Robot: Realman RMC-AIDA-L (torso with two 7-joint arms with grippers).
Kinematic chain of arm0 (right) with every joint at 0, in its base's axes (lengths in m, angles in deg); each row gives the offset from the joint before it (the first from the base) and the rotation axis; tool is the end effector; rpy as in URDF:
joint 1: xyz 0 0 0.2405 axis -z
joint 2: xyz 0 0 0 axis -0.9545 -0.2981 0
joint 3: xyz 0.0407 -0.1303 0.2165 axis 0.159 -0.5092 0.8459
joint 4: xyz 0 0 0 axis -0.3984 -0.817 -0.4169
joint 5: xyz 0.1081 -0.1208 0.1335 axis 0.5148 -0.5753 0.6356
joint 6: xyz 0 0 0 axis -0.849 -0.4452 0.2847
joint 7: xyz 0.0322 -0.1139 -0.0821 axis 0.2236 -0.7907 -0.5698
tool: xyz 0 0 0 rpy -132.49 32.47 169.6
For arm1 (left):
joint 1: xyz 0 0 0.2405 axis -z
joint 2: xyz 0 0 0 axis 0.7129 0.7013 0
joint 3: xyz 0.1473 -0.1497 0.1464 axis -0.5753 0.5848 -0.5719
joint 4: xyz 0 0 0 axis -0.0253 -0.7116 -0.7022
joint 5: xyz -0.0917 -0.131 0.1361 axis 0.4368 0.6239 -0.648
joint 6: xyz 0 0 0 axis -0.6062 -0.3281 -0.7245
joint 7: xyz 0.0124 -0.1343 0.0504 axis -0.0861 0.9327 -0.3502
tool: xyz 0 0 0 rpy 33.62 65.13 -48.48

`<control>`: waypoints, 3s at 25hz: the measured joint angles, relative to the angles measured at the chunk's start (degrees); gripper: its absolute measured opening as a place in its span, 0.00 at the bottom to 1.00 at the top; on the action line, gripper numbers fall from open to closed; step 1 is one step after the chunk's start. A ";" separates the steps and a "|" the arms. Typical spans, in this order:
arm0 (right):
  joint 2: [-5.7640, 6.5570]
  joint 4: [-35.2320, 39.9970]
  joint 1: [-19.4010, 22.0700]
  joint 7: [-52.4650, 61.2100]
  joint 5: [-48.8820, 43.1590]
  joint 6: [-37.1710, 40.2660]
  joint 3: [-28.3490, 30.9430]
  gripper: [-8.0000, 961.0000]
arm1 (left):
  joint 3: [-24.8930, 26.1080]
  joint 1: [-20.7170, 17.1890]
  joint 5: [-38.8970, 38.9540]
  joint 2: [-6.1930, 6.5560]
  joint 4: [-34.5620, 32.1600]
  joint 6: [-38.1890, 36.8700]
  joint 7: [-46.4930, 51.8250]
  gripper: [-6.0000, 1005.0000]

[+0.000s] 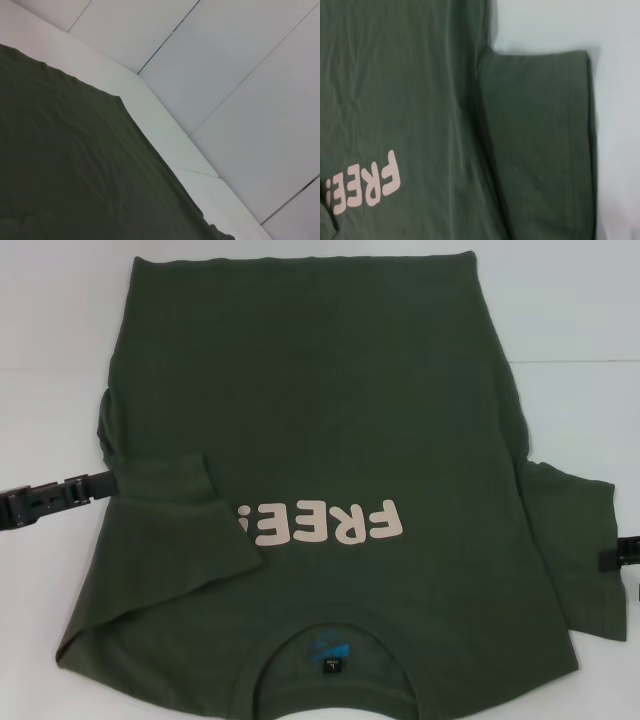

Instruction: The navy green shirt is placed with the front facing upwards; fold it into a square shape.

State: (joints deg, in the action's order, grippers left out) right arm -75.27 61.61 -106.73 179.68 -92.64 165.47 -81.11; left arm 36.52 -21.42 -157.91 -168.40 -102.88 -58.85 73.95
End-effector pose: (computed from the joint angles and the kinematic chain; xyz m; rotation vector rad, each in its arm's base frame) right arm 0.3457 0.3376 0.0824 -1.8645 2.1464 0.1795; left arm -0.3179 0.3026 0.0882 -2.3083 -1.3809 -0.9168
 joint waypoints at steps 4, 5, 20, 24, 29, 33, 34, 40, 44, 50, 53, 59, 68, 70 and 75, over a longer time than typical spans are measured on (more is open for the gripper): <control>-0.05 -1.15 -0.02 -0.14 0.01 -1.17 -0.11 0.92 | -0.21 0.24 0.00 -0.04 0.00 0.05 -0.01 0.88; -0.06 -1.28 -0.02 -0.17 0.01 -1.45 -0.17 0.92 | -0.23 0.30 0.00 -0.05 0.00 0.05 -0.01 0.88; -0.78 -2.52 -0.24 -0.35 0.00 -3.19 0.00 0.92 | -0.35 1.02 0.00 0.00 0.30 0.64 -0.01 0.88; -1.05 -2.66 -0.29 -0.36 0.05 -3.37 0.01 0.92 | -0.33 1.18 0.00 0.05 0.33 0.65 -0.01 0.89; -1.50 -2.67 -0.29 -0.38 0.52 -3.83 0.00 0.92 | -0.33 1.33 0.00 0.08 0.36 0.65 -0.01 0.89; -1.57 -2.98 -0.29 -0.45 1.14 -3.98 -0.01 0.92 | -0.33 1.41 0.00 0.12 0.36 0.65 -0.01 0.89; -1.58 -3.13 -0.29 -0.47 1.34 -4.04 -0.01 0.92 | -0.33 1.42 0.00 0.14 0.36 0.65 -0.01 0.89; -1.54 -4.15 -0.34 -0.54 1.81 -4.54 0.01 0.92 | -0.33 1.45 0.00 0.20 0.36 0.77 -0.07 0.89; -1.56 -4.25 -0.28 -0.55 2.34 -4.69 0.00 0.92 | -0.33 1.51 0.00 0.18 0.36 1.19 -0.09 0.89; -1.57 -5.42 0.26 -1.10 4.68 -5.28 0.04 0.91 | -0.34 1.66 0.00 0.08 0.36 1.26 -0.09 0.89; -1.64 -6.19 0.31 -1.43 5.05 -5.77 0.09 0.89 | -0.34 1.70 0.00 0.08 0.36 1.27 -0.09 0.88; -1.74 -7.14 0.43 -2.01 6.15 -6.13 0.09 0.87 | -0.33 1.88 0.00 0.08 0.36 1.27 -0.10 0.88; -1.18 -7.14 0.85 -1.90 7.48 -6.26 0.27 0.83 | -0.33 1.99 0.00 0.08 0.36 1.26 -0.09 0.88; -1.10 -7.12 0.88 -1.72 7.50 -6.29 0.61 0.82 | -0.33 1.99 0.00 0.08 0.36 1.26 -0.10 0.88; -0.95 -7.00 0.94 -1.59 7.53 -6.32 0.91 0.67 | -0.33 2.06 0.00 0.09 0.35 1.26 -0.06 0.88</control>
State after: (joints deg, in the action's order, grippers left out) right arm -76.21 54.61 -105.79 178.10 -85.11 159.15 -80.20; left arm 36.19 -19.36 -157.91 -168.31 -102.53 -57.58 73.89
